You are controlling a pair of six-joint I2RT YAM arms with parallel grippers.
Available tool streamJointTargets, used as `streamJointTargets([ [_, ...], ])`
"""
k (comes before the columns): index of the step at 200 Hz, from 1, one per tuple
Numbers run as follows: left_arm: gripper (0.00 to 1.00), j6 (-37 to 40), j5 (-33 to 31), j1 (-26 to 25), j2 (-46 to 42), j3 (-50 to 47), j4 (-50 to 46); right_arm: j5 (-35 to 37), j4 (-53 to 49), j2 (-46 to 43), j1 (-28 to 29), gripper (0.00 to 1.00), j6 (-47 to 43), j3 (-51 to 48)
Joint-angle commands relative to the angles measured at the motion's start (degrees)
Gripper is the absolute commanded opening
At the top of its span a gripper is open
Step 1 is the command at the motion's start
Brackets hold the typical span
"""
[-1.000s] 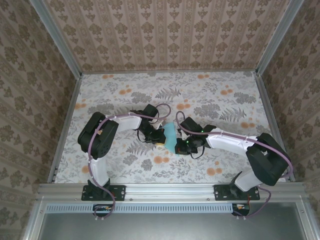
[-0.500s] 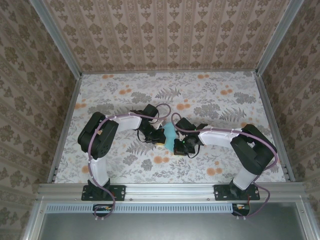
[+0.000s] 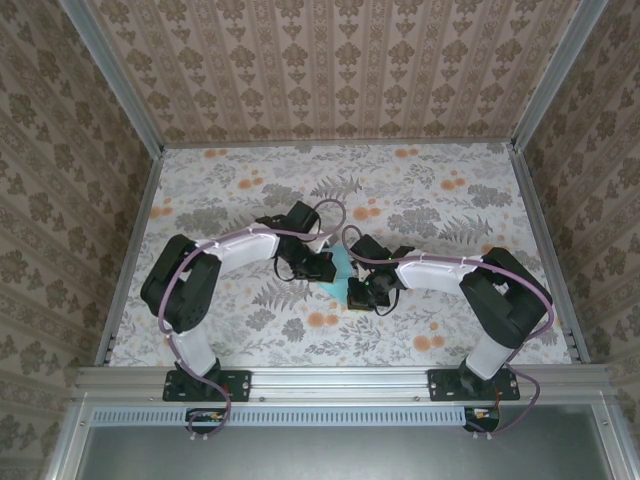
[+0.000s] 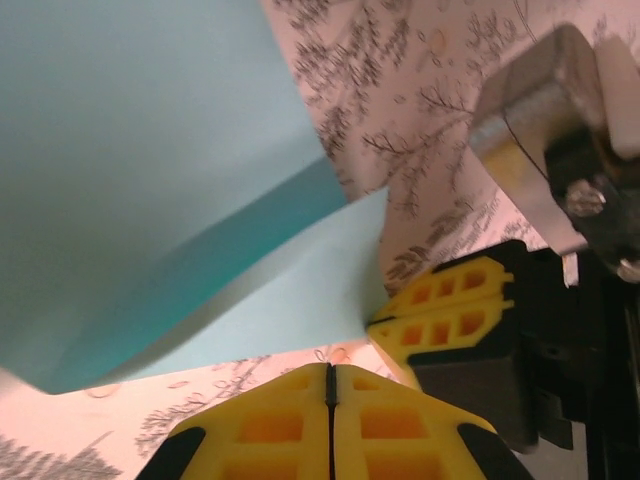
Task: Fold a paper plane with a square sheet of paper (fold left side to right side)
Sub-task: Third fold the triangle at the center of the table.
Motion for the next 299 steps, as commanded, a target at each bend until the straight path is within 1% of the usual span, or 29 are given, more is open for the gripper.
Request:
streamJointTargets([
  [1,0.07,2.1,2.8,-1.3,0.8,1.2,-1.6,3.1,-4.0,3.0,-0.2,0.00,-0.1,-0.7],
  [48,0.06,1.8,4.0,-2.5,3.9,1.7,0.2,2.7,-3.9,3.4,-0.2,0.00,-0.3,-0.5],
  [82,0.06,2.3,4.1,-3.0,5.5,2.2,-0.2,2.8,-3.9,3.6,-0.2,0.00,-0.2,-0.5],
  [183,0.06,3.7,1.1,-3.2,8.4,1.9,-0.6,3.0,-4.8,3.7,-0.2,0.00,-0.2,-0.5],
  [188,0.06,3.8,-0.7,-3.1,8.6,1.9,-0.7,3.1,-4.8,3.6,-0.2,0.00,-0.2,-0.5],
  [232,0.05,4.0,-4.2,-2.8,9.7,2.2,-0.9,3.3,-5.4,3.4,-0.2,0.00,-0.3,-0.4],
  [299,0.04,6.3,-9.2,-1.3,8.6,1.3,-3.8,3.7,-6.4,3.2,-0.2,0.00,-0.6,-0.6],
])
